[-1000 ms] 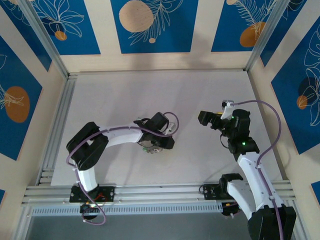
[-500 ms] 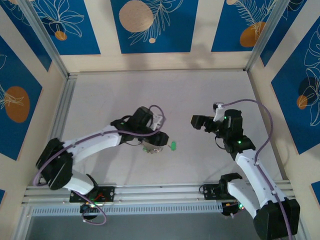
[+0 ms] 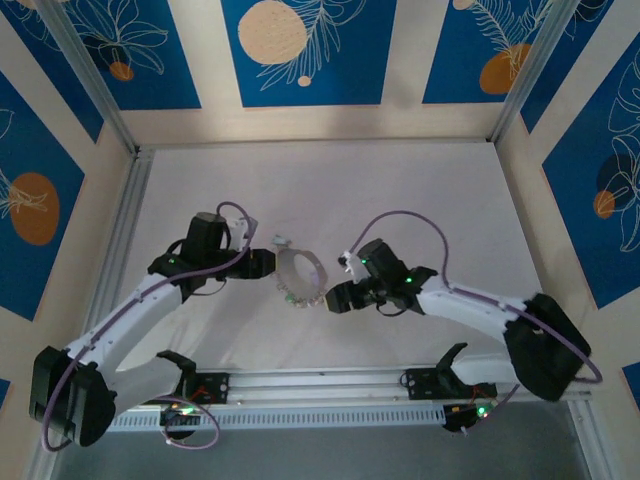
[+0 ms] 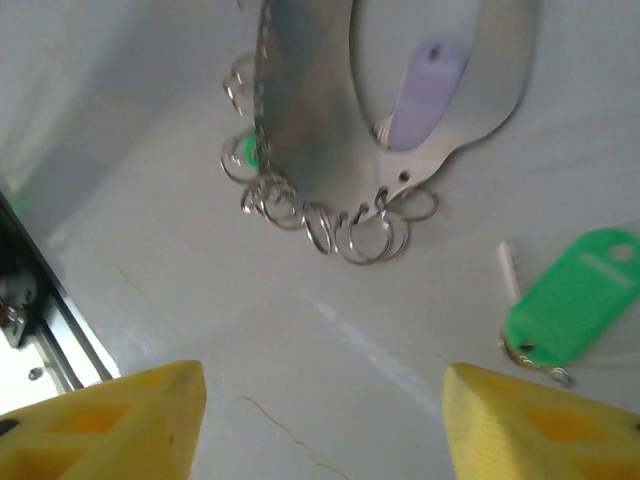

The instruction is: Put the keys on the keyring

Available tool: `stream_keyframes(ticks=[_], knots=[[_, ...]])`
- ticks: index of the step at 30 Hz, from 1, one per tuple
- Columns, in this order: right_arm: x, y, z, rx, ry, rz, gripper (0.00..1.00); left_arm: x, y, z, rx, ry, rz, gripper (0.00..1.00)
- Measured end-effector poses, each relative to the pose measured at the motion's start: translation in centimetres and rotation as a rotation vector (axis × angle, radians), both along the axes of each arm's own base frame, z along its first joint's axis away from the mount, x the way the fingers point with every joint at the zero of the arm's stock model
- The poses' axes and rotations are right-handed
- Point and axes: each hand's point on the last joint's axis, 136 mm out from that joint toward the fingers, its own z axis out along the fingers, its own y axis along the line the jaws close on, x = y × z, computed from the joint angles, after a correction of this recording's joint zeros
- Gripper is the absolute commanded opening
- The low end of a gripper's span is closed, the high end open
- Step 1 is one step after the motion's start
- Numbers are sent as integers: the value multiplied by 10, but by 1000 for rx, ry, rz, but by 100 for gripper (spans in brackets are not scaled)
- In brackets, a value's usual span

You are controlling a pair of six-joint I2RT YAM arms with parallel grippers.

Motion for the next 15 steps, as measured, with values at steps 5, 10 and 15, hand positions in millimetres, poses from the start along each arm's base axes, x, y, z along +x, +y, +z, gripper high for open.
stream_keyframes(ticks=[5,10,15], knots=[[7,24,-14,-23,28,34,52,-4,8,-15,-17,18,13,51],[10,37,-11,-37,6,50,52,-10,9,-28,-23,26,7,52],[8,50,-1,-26,-29,82,53,-9,9,-20,-35,-6,7,52]])
